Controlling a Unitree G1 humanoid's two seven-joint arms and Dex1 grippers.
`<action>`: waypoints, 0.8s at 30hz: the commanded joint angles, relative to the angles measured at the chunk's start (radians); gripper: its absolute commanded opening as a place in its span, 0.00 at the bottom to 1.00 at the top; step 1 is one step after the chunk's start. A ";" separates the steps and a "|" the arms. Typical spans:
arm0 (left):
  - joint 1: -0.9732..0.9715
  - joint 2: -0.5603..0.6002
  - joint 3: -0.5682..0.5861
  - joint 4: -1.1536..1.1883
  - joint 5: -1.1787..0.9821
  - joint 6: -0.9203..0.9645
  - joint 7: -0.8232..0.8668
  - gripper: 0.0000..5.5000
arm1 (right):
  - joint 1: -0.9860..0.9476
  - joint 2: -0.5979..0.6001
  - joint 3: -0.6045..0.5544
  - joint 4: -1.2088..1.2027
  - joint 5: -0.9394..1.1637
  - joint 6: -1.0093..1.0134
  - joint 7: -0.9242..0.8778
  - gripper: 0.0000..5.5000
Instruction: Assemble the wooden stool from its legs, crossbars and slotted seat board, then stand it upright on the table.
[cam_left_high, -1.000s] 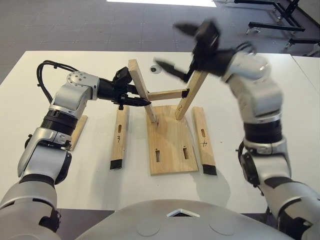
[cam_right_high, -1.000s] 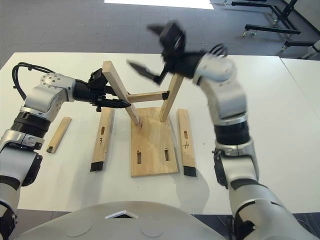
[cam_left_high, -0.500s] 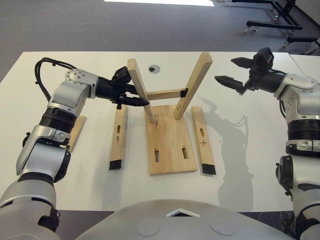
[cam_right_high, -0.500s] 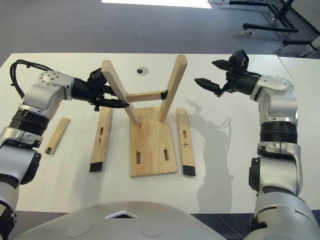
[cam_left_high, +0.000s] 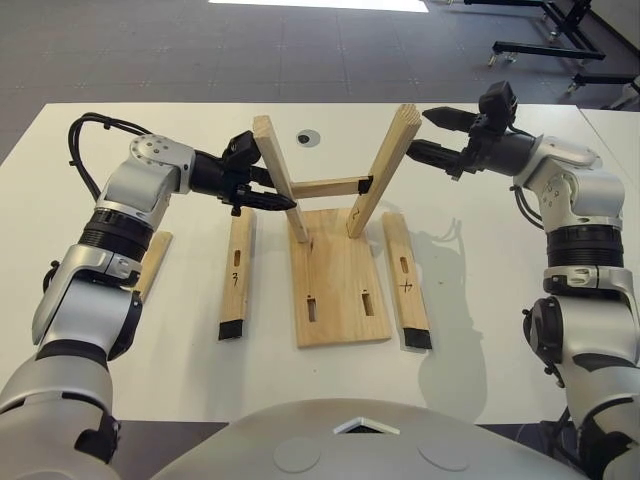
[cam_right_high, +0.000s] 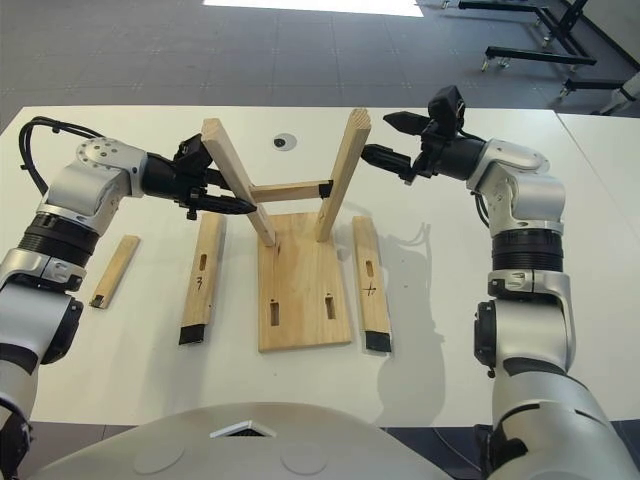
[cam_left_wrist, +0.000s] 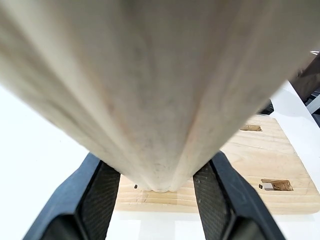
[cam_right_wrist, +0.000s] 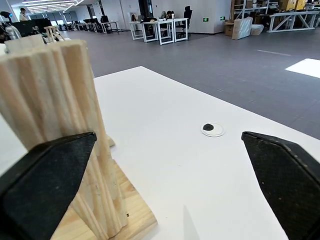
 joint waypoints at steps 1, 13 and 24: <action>0.047 0.024 -0.070 0.062 0.171 0.006 0.027 0.39 | -0.019 -0.017 -0.011 -0.039 0.049 0.052 0.059 0.98; 0.014 -0.012 -0.090 0.087 0.194 -0.027 0.009 0.39 | -0.005 0.083 0.099 -0.088 0.002 0.033 0.059 0.98; 0.018 -0.084 -0.116 0.086 0.196 -0.028 0.028 0.39 | 0.003 0.144 0.162 -0.186 0.021 0.055 0.049 0.98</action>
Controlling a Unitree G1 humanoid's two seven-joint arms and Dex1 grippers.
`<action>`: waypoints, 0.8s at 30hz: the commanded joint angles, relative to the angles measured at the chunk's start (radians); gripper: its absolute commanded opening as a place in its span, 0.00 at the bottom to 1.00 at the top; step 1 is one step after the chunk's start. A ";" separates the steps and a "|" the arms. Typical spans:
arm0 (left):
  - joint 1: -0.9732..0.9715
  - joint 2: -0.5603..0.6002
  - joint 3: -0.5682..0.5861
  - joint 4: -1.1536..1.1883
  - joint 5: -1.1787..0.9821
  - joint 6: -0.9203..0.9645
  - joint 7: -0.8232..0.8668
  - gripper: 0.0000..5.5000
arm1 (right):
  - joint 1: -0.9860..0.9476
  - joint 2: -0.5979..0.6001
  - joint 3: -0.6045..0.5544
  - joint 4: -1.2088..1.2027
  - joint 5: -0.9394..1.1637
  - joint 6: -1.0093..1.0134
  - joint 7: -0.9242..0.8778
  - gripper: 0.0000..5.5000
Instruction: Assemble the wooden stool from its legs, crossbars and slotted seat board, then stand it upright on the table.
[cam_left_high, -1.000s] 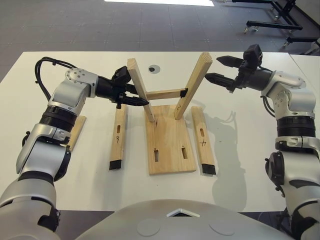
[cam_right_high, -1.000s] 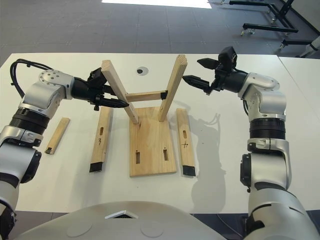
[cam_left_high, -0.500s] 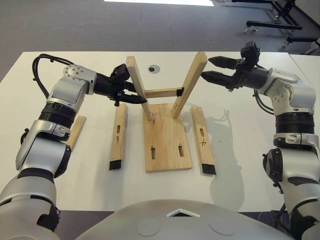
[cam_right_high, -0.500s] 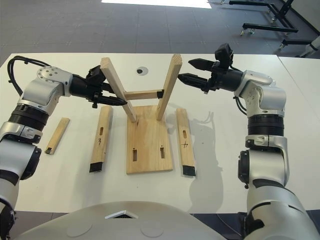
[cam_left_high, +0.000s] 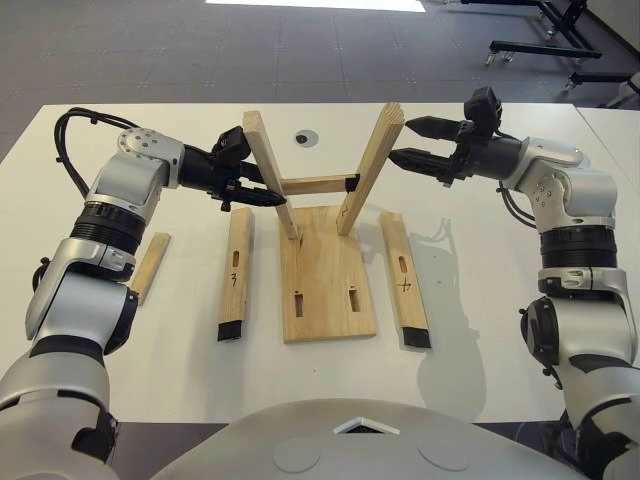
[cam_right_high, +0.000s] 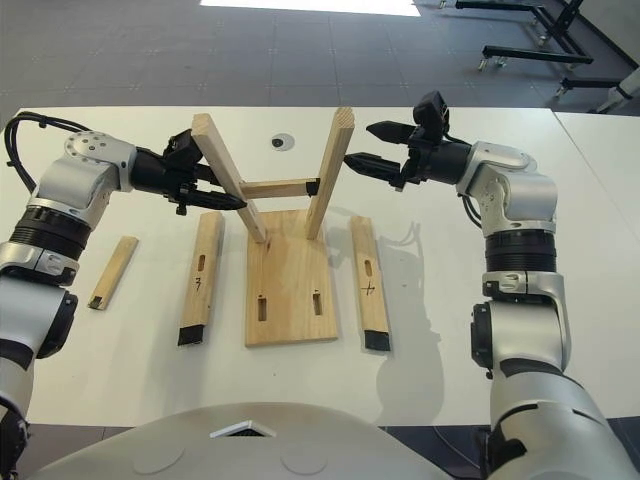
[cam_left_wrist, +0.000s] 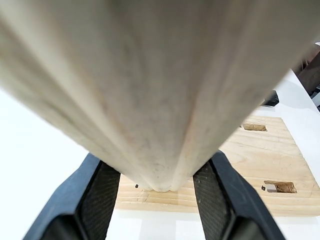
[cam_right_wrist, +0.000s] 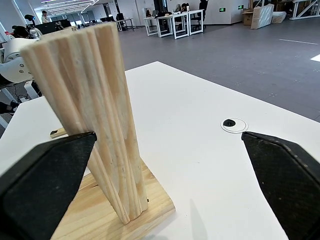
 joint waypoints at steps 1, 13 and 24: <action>0.040 -0.099 -0.118 0.028 0.179 0.009 0.068 0.43 | -0.002 0.120 0.122 -0.141 0.021 0.007 0.037 0.98; 0.029 -0.140 0.016 0.086 0.243 -0.061 0.131 0.74 | 0.014 0.046 0.083 -0.080 -0.038 -0.097 0.007 0.98; 0.060 -0.104 0.093 0.020 0.267 -0.073 0.126 0.95 | -0.019 -0.016 0.030 0.044 -0.119 -0.238 -0.078 0.98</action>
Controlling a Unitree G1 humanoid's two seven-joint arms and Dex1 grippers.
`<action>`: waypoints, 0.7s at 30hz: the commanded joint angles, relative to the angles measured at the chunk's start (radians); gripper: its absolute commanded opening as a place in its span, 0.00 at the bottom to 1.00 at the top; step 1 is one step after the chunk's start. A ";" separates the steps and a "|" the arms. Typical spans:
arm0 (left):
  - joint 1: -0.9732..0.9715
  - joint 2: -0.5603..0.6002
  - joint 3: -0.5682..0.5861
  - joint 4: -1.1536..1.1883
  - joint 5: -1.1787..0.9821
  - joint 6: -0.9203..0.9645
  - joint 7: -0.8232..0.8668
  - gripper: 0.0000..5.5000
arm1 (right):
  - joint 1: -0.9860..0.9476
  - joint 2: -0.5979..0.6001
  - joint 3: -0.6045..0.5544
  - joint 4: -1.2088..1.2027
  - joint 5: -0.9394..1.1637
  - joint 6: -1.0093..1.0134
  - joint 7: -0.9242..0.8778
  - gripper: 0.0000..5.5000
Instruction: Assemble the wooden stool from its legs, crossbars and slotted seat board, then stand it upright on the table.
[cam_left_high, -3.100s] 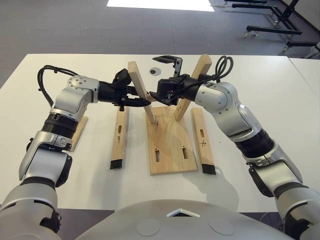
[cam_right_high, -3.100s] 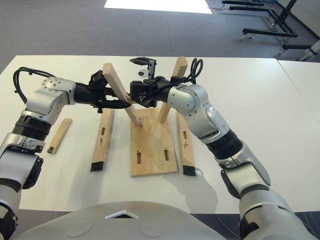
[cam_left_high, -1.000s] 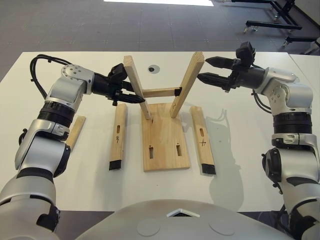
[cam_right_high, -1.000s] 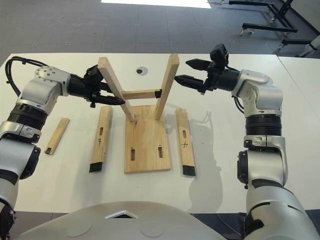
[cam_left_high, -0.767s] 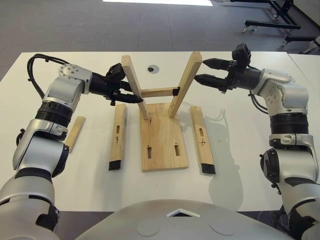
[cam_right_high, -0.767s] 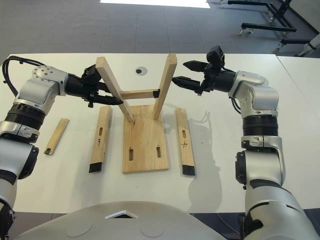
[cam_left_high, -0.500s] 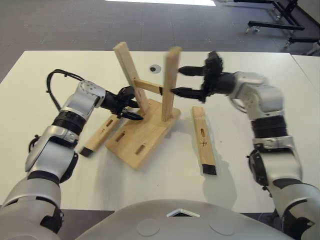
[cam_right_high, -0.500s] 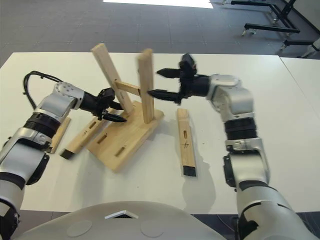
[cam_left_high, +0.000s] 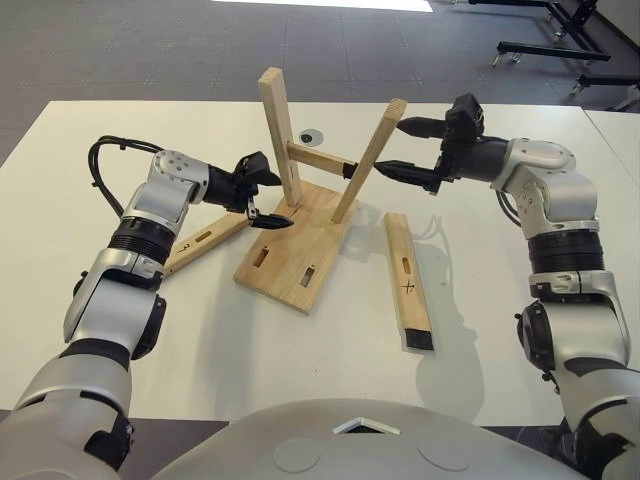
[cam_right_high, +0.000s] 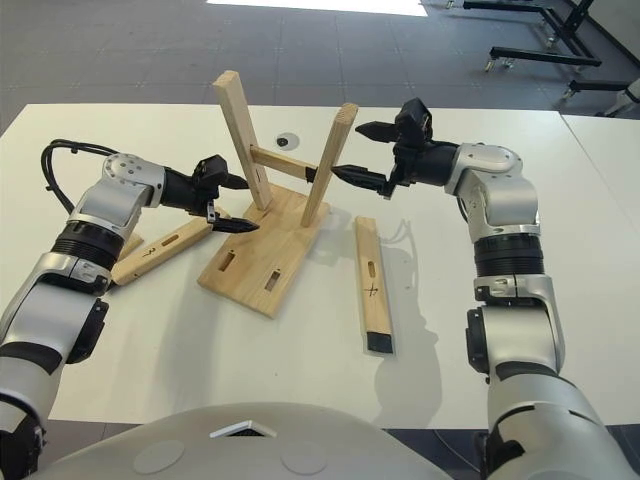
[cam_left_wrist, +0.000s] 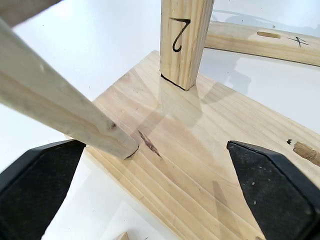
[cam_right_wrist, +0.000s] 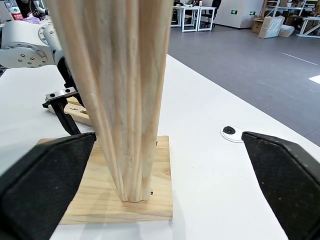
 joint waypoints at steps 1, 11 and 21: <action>0.022 0.030 0.035 -0.089 -0.008 0.013 -0.016 0.95 | -0.038 -0.016 -0.035 0.057 -0.040 -0.057 -0.074 0.98; 0.056 0.170 0.428 -0.545 -0.397 0.306 0.011 0.95 | -0.093 0.016 -0.252 -0.301 0.322 0.160 -0.156 0.98; -0.121 0.093 0.433 -0.199 -0.348 0.166 0.078 0.95 | -0.053 0.038 -0.007 -0.464 0.172 0.087 -0.154 0.98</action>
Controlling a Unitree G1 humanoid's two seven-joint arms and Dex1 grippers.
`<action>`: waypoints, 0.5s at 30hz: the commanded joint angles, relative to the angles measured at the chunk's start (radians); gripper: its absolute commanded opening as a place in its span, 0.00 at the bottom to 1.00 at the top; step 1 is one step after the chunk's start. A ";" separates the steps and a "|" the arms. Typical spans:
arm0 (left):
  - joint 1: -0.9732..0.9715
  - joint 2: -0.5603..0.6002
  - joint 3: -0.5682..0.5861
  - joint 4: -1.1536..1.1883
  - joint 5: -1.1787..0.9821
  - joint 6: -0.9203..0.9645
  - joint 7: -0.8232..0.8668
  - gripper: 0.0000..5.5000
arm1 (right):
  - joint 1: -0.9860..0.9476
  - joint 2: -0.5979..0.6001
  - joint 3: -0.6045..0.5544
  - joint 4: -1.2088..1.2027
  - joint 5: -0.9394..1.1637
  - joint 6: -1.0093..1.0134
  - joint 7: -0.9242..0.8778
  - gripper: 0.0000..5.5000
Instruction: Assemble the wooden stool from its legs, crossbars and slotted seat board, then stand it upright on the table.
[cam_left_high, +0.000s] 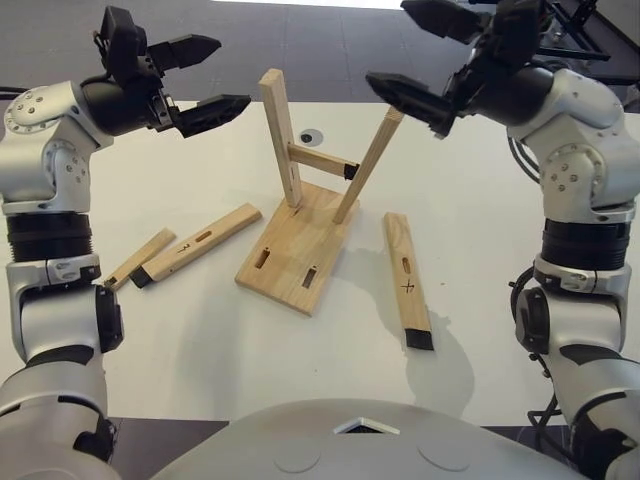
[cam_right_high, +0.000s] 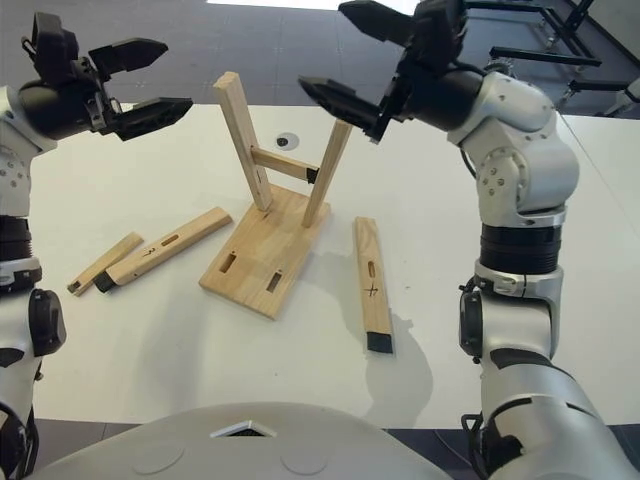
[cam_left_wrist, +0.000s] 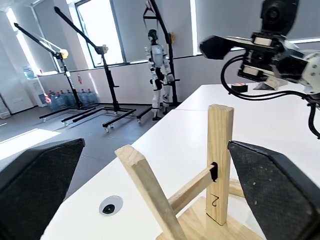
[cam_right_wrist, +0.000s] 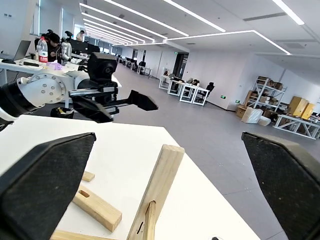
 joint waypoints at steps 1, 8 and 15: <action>-0.141 -0.053 -0.048 0.196 0.057 -0.078 -0.010 0.95 | 0.025 -0.011 0.065 -0.041 -0.041 -0.022 0.032 0.98; -0.303 -0.099 -0.102 0.648 0.173 -0.168 -0.082 0.95 | 0.010 0.009 0.095 -0.037 -0.064 -0.055 0.040 0.98; -0.324 -0.097 -0.080 0.811 0.222 -0.233 -0.154 0.95 | 0.004 0.024 0.095 -0.055 -0.043 -0.041 0.054 0.98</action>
